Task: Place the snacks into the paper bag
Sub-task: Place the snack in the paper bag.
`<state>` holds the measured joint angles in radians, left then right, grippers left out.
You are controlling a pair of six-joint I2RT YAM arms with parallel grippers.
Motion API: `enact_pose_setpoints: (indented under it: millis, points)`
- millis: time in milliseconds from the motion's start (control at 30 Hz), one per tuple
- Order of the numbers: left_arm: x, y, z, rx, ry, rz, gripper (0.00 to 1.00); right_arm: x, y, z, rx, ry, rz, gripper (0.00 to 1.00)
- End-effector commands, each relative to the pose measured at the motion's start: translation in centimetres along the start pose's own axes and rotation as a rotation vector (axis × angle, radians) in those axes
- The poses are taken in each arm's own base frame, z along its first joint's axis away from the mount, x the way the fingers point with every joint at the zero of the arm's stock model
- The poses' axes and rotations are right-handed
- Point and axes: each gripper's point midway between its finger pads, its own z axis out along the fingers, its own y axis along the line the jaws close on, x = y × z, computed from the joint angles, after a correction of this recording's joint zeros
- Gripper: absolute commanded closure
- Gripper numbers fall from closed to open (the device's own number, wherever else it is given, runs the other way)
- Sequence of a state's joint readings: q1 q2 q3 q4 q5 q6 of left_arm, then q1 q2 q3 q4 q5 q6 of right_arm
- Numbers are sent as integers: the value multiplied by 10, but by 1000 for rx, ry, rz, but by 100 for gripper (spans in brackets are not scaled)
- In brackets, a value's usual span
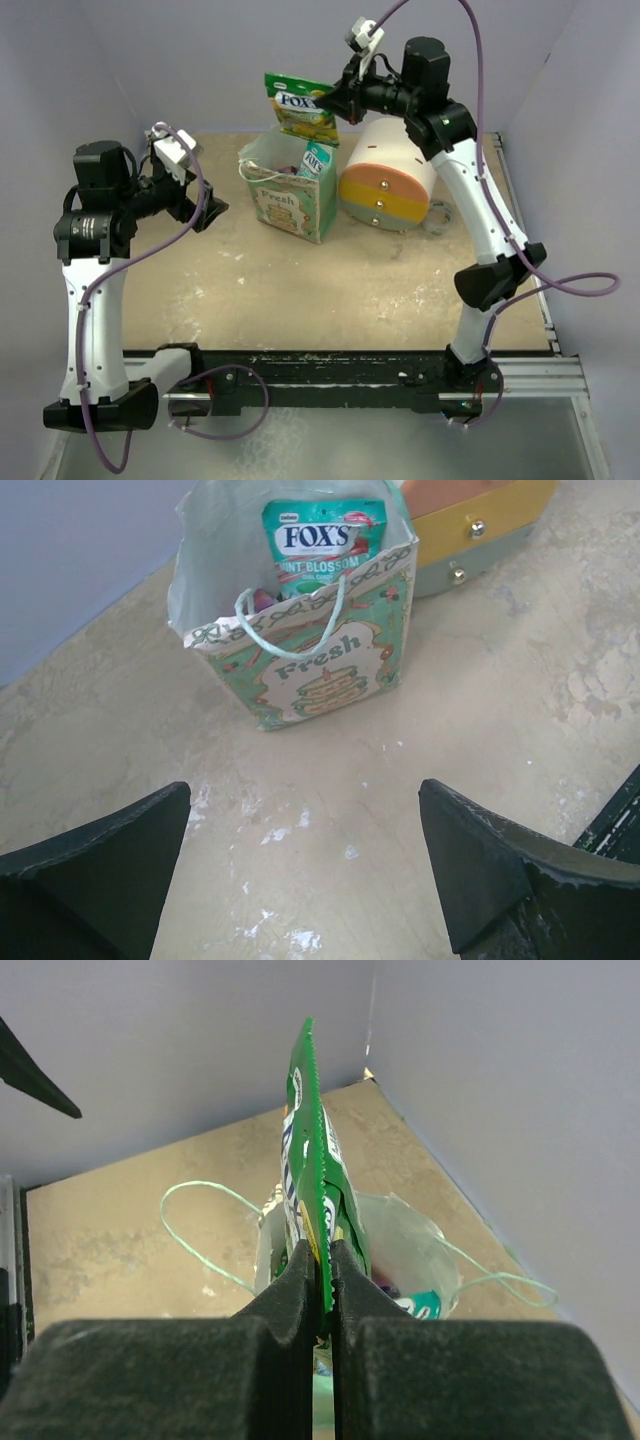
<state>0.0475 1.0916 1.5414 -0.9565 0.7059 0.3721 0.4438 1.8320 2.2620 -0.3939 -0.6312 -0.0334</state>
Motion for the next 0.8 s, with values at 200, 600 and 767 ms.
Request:
enact_pose_setpoints:
  millis: [200, 600, 767]
  points:
    - [-3, 0, -13, -44, -99, 2, 1, -13, 24, 17, -235, -91, -128, 100]
    - [1, -4, -13, -21, -108, -9, 1, 29, 16, 47, -318, -53, -83, 100]
    - [4, -5, -13, -20, -108, -11, 1, 42, 7, 55, -292, -34, -74, 100]
